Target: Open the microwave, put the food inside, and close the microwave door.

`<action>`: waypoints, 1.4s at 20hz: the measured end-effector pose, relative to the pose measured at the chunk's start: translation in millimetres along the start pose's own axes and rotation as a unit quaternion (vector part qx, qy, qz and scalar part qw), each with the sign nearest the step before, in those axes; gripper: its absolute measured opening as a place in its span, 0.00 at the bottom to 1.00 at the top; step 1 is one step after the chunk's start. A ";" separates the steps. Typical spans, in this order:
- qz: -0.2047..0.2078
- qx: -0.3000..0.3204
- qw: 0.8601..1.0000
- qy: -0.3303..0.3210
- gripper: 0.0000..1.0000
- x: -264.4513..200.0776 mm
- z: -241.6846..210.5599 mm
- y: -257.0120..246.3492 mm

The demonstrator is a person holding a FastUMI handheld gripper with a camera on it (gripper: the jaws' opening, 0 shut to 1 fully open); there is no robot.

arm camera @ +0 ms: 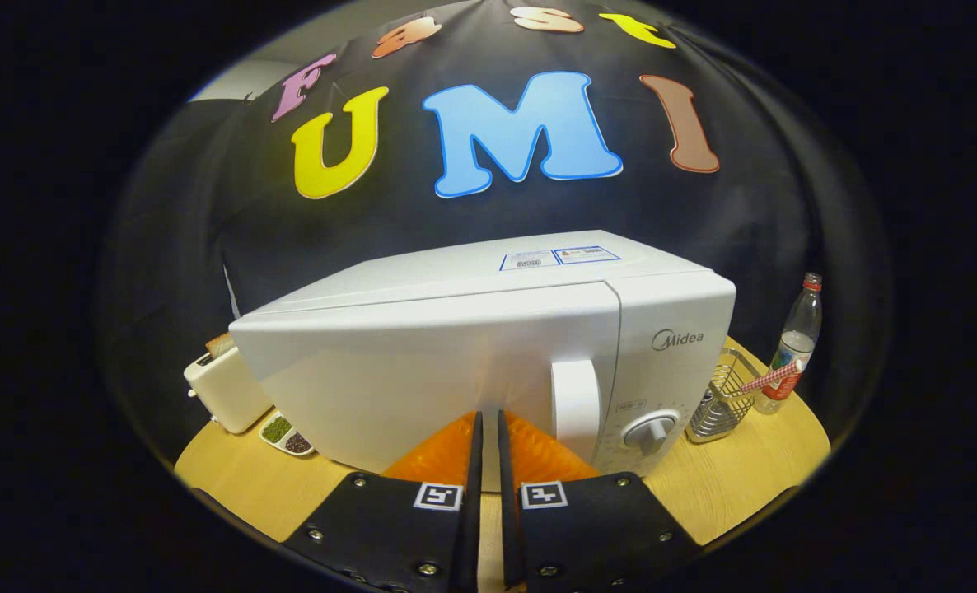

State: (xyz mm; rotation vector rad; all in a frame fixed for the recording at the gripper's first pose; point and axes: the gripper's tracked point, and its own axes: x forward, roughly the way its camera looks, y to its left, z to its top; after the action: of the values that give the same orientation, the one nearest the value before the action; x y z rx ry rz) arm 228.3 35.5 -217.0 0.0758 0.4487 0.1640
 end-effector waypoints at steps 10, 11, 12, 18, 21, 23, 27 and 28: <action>-0.019 -0.016 0.997 -0.073 0.12 -119.4 31.5 18.4; -0.021 -0.016 0.997 -0.078 0.12 -133.2 32.3 20.7; -0.022 -0.015 0.996 -0.083 0.12 -145.6 33.8 22.2; -0.040 -0.019 0.990 -0.134 0.12 -222.1 53.4 31.2; -0.047 -0.031 0.986 -0.156 0.12 -261.9 57.1 36.6; -0.049 -0.039 0.984 -0.168 0.12 -286.7 56.6 40.8; -0.056 -0.035 0.981 -0.184 0.23 -323.5 54.3 44.9; -0.054 -0.032 0.981 -0.184 0.23 -330.7 52.7 48.0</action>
State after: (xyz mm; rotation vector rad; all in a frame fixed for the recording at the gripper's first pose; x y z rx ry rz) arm -49.0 23.1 -23.7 0.0183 0.0771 0.0547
